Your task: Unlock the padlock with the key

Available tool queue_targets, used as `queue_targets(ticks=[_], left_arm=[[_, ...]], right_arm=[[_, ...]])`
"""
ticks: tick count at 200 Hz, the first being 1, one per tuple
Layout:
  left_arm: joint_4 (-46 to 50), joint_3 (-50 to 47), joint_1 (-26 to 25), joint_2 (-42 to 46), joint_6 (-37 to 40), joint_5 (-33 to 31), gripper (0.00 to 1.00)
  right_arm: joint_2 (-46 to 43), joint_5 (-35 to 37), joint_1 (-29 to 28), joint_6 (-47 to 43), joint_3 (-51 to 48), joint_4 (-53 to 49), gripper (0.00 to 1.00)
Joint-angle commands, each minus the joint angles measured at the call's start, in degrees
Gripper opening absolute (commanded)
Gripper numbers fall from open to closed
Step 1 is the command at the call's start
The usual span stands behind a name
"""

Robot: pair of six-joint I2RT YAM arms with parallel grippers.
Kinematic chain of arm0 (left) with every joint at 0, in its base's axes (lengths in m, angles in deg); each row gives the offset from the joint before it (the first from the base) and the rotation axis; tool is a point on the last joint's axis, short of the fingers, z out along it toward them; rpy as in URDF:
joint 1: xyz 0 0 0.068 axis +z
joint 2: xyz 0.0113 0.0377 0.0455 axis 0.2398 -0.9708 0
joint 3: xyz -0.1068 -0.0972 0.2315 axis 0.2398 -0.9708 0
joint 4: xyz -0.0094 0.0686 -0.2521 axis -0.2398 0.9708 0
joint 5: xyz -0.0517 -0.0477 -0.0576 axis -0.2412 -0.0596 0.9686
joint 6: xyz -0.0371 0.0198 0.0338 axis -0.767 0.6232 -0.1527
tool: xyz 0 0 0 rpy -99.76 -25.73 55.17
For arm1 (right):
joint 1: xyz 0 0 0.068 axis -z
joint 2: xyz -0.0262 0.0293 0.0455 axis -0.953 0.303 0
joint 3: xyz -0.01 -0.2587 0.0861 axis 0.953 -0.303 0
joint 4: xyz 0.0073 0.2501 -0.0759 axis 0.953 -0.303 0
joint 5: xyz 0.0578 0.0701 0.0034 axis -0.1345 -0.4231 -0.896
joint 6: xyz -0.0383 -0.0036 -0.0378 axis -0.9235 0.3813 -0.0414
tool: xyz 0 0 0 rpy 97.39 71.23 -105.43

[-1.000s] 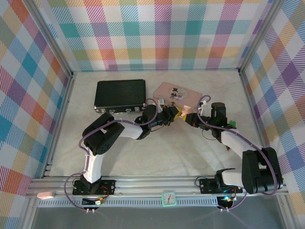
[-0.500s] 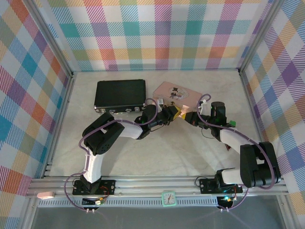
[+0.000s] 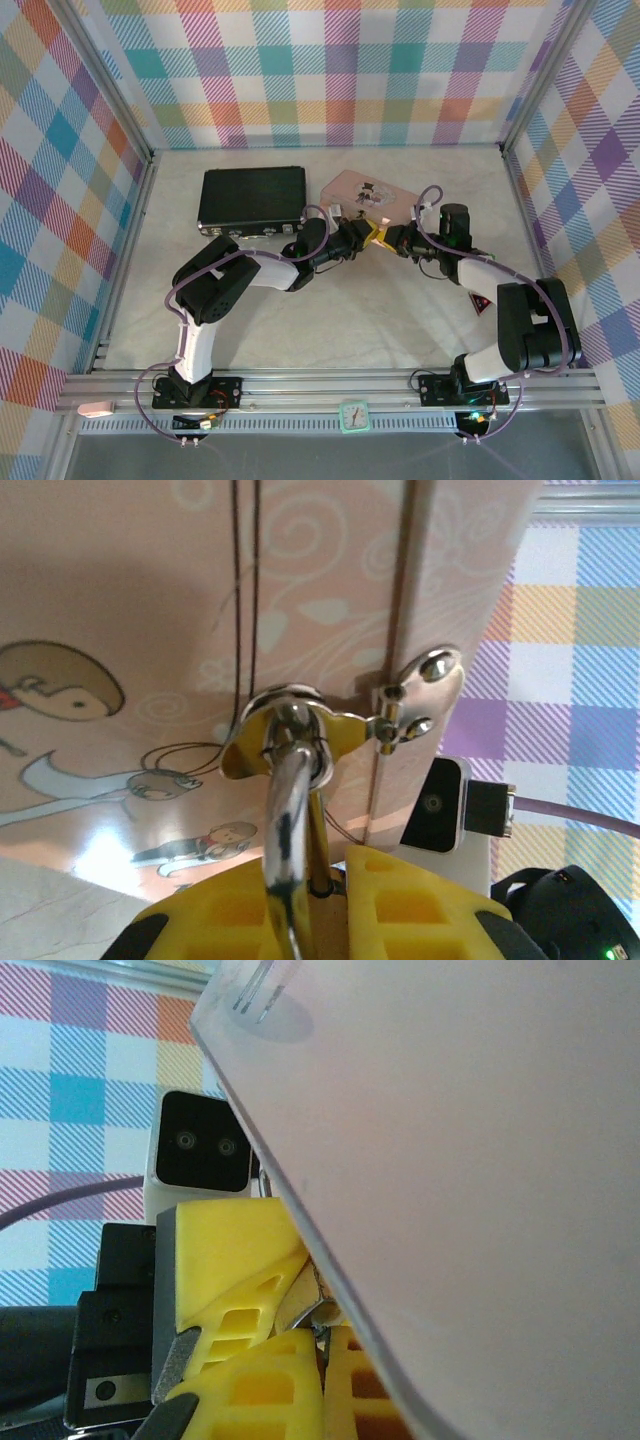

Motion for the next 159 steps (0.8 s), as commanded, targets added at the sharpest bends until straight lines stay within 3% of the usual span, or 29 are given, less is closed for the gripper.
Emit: queue_targets(ticks=[1,26,90,116,159], left_arm=[[-7.0,0.8,-1.8,2.2,-0.3,6.6,0.0],[-7.5,0.9,-1.8,2.5,-0.3,7.5,0.0],[-11.2,1.2,-2.2,1.4,0.6,7.8,0.0],[-12.0,0.7,-2.6,0.4,0.4,7.3,0.0],[-8.4,0.0,-2.3,0.5,2.6,2.0,0.0]], right_arm=[[-3.4,3.9,0.1,-10.9,4.6,-8.0,0.0],[-3.7,9.2,0.1,-13.9,6.1,-12.7,0.0],[-3.2,12.1,-0.6,12.4,-2.1,4.4,0.0],[-5.1,14.8,-0.8,11.7,-1.3,0.4,0.0],[-12.4,19.2,-0.7,5.1,-3.3,-8.9,0.32]])
